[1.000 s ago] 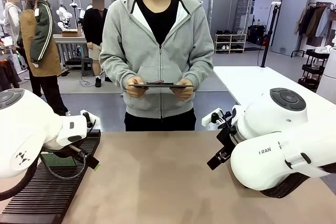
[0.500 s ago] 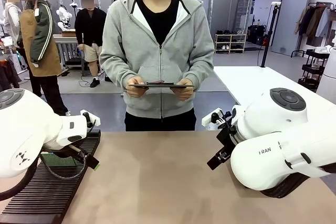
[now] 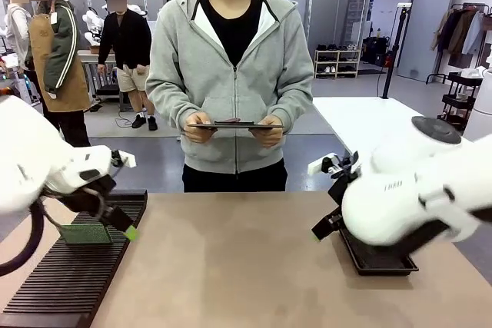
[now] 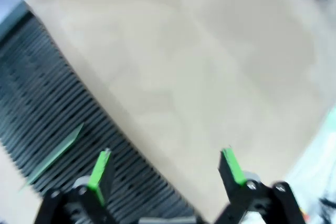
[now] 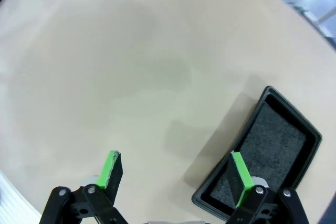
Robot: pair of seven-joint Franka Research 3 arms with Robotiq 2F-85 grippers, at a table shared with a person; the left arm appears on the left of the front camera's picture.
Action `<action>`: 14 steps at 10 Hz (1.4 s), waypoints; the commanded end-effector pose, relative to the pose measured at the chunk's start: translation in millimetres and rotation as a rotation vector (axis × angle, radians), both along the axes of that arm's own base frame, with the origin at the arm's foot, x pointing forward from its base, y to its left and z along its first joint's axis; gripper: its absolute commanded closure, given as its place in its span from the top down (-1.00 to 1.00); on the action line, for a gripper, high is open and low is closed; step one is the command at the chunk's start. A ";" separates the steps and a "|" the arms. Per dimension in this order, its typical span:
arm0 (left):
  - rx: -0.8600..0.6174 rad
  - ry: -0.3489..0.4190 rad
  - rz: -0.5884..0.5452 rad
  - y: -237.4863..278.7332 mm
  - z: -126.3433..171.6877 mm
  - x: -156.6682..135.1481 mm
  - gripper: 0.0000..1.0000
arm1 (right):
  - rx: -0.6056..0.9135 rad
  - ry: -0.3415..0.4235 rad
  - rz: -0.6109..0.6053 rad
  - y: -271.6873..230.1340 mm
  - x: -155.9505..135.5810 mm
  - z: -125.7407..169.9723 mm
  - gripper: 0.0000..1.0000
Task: Inspect the PCB.
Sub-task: Pick up the Blank PCB and present it to the human.
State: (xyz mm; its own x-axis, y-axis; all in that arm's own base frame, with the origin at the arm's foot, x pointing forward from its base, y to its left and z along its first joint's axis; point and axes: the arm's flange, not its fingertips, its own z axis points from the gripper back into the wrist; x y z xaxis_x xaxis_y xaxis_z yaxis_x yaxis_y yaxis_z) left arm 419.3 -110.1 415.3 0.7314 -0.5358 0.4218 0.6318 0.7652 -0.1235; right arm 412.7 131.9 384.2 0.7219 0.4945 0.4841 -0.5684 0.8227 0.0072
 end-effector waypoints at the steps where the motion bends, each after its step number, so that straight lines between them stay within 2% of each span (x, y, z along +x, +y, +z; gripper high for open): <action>1: -0.096 0.145 -0.030 49.2 25.0 9.7 1.00 | 0.158 0.134 0.015 -58.8 21.2 16.7 1.00; 2: -0.164 0.176 -0.047 64.1 36.0 7.4 1.00 | 0.238 0.176 0.021 -76.1 23.2 23.7 1.00; 4: -0.202 0.153 -0.074 72.7 58.0 4.3 1.00 | 0.225 0.124 -0.014 -92.8 27.4 40.0 1.00; 5: -0.272 0.225 -0.065 84.8 66.4 4.8 1.00 | 0.304 0.168 -0.018 -112.1 28.5 47.7 1.00; 6: -0.352 0.305 -0.020 101.9 66.7 4.6 1.00 | 0.387 0.263 -0.050 -140.6 29.0 47.3 1.00; 8: -0.438 0.403 -0.025 132.1 59.4 -4.0 1.00 | 0.572 0.449 -0.056 -193.1 23.3 44.7 1.00; 10: -0.624 0.536 0.007 155.0 51.3 -10.8 1.00 | 0.842 0.566 -0.036 -236.2 7.1 46.1 1.00; 12: -0.754 0.537 0.125 174.5 41.3 -22.6 1.00 | 0.954 0.655 -0.093 -257.5 -12.7 36.3 1.00; 13: -0.801 0.566 0.131 183.9 36.4 -31.8 1.00 | 0.982 0.713 -0.117 -266.5 -22.8 34.8 1.00; 14: -0.884 0.587 0.186 199.4 36.5 -43.7 1.00 | 1.008 0.727 -0.154 -274.5 -36.0 37.7 1.00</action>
